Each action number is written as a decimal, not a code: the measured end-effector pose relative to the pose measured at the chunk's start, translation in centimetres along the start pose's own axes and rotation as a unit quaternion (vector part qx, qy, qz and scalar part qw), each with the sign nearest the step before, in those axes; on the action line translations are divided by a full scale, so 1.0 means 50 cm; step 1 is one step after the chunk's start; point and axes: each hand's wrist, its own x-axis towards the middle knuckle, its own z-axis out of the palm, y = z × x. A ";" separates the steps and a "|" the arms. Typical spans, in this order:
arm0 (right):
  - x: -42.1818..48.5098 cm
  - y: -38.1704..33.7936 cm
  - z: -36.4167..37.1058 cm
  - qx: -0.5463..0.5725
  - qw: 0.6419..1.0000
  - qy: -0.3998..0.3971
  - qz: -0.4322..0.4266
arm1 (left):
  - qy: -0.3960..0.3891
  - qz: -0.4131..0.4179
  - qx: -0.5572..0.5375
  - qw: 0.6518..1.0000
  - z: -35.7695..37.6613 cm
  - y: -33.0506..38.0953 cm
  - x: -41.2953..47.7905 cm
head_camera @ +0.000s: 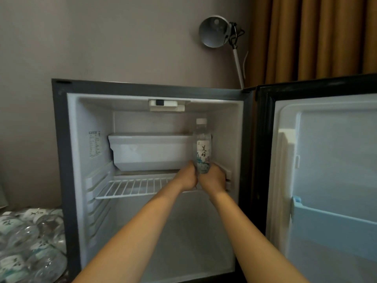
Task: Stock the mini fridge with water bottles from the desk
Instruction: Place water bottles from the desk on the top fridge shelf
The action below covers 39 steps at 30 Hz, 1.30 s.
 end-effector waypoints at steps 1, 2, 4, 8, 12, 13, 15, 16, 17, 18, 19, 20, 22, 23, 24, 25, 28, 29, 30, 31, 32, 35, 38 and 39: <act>-0.002 -0.001 0.000 0.007 1.000 -0.003 0.001 | -0.010 -0.004 0.010 1.000 0.000 -0.002 -0.002; -0.004 -0.001 0.000 0.012 1.000 -0.004 0.001 | -0.013 -0.004 0.016 1.000 0.001 -0.005 -0.002; -0.007 -0.003 -0.004 0.019 1.000 0.001 0.001 | -0.002 0.001 0.017 1.000 -0.004 -0.005 -0.011; -0.029 -0.015 -0.014 0.029 0.999 0.045 0.012 | 0.066 -0.007 0.015 0.998 -0.028 -0.013 -0.047; -0.071 -0.043 0.004 0.066 0.996 0.054 -0.010 | 0.200 0.012 -0.049 0.978 -0.079 -0.030 -0.120; -0.086 -0.050 0.018 0.079 0.995 0.053 -0.025 | 0.229 0.017 -0.059 0.971 -0.094 -0.034 -0.144; -0.125 -0.065 0.056 0.120 0.990 0.034 -0.061 | 0.273 0.038 -0.063 0.959 -0.127 -0.044 -0.204; -0.151 -0.073 0.077 0.146 0.987 0.009 -0.071 | 0.291 0.050 -0.055 0.954 -0.145 -0.052 -0.238; -0.179 -0.081 0.096 0.168 0.983 -0.025 -0.074 | 0.307 0.057 -0.043 0.949 -0.163 -0.062 -0.272; -0.209 -0.089 0.115 0.189 0.977 -0.064 -0.073 | 0.318 0.058 -0.033 0.946 -0.181 -0.077 -0.306; -0.239 -0.094 0.134 0.204 0.971 -0.102 -0.074 | 0.328 0.051 -0.025 0.943 -0.200 -0.093 -0.340; -0.268 -0.099 0.152 0.210 0.965 -0.135 -0.076 | 0.338 0.043 -0.020 0.940 -0.217 -0.109 -0.375; -0.324 -0.105 0.183 0.213 0.955 -0.191 -0.076 | 0.352 0.019 -0.017 0.936 -0.248 -0.144 -0.446; -0.350 -0.105 0.198 0.220 0.949 -0.216 -0.071 | 0.355 0.000 -0.015 0.935 -0.260 -0.160 -0.481; -0.373 -0.102 0.212 0.224 0.943 -0.237 -0.065 | 0.357 -0.022 -0.014 0.934 -0.269 -0.180 -0.515; -0.393 -0.099 0.226 0.226 0.939 -0.255 -0.056 | 0.358 -0.043 -0.012 0.933 -0.278 -0.198 -0.548; -0.450 -0.088 0.267 0.226 0.925 -0.305 -0.017 | 0.378 -0.087 -0.019 0.922 -0.294 -0.254 -0.636; -0.466 -0.085 0.280 0.219 0.922 -0.320 -0.008 | 0.396 -0.096 -0.025 0.913 -0.296 -0.271 -0.662; -0.479 -0.082 0.293 0.204 0.920 -0.334 -0.005 | 0.418 -0.107 -0.026 0.902 -0.295 -0.285 -0.684; -0.492 -0.080 0.304 0.188 0.919 -0.348 -0.006 | 0.442 -0.129 -0.017 0.888 -0.293 -0.298 -0.705; -0.502 -0.080 0.315 0.175 0.917 -0.359 -0.010 | 0.467 -0.153 -0.008 0.871 -0.289 -0.311 -0.722; -0.528 -0.084 0.339 0.144 0.908 -0.392 -0.023 | 0.498 -0.249 -0.002 0.831 -0.273 -0.343 -0.755; -0.548 -0.096 0.360 0.114 0.900 -0.416 -0.054 | 0.437 -0.349 0.030 0.828 -0.262 -0.379 -0.761; -0.555 -0.099 0.368 0.113 0.898 -0.421 -0.060 | 0.418 -0.367 0.040 0.830 -0.259 -0.391 -0.758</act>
